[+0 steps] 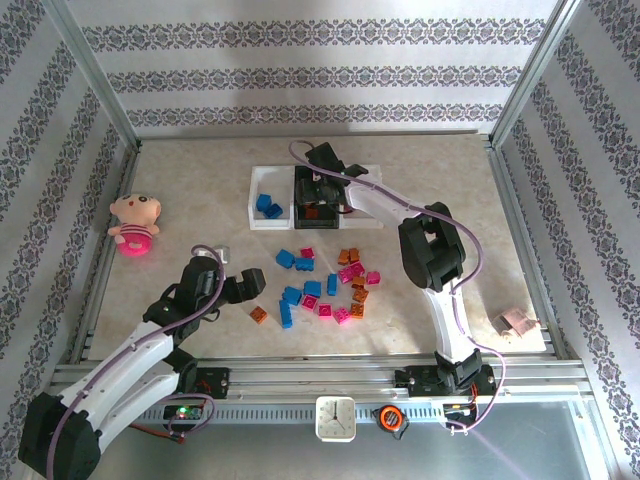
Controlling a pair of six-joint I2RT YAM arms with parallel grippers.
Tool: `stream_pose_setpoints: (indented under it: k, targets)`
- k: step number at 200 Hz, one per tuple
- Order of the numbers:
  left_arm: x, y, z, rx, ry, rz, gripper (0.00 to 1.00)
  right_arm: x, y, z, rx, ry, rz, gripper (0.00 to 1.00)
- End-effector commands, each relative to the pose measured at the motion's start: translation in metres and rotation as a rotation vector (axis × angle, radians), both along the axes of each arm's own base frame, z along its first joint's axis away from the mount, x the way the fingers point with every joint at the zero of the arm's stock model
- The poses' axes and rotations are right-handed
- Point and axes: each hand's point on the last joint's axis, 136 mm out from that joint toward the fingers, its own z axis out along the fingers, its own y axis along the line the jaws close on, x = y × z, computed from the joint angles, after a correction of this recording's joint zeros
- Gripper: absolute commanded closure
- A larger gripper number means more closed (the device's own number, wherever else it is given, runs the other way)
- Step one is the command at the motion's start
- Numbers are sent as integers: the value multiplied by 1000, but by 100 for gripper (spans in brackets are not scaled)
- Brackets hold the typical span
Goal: Sort the legos into containers by color
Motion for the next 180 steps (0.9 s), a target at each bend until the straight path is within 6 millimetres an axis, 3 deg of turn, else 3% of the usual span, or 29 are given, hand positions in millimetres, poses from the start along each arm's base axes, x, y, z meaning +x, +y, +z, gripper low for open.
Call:
stream_pose_setpoints:
  k: [1, 51, 82, 133, 180]
  targets:
    - [-19, -5, -13, 18, 116, -27, 6, -6, -12, 37, 27, -56, -26, 36]
    - [-52, -17, -41, 138, 219, -116, 10, -54, -33, 45, 82, -55, -15, 36]
    - [-56, -28, -48, 216, 248, -170, 16, -76, -50, 49, 97, -52, -21, 36]
    - [-50, -32, -73, 346, 314, -202, 28, -93, -62, 71, 143, -96, -26, 36]
    - [-49, -39, -76, 358, 329, -231, 47, -99, -78, 74, 156, -101, -56, 36]
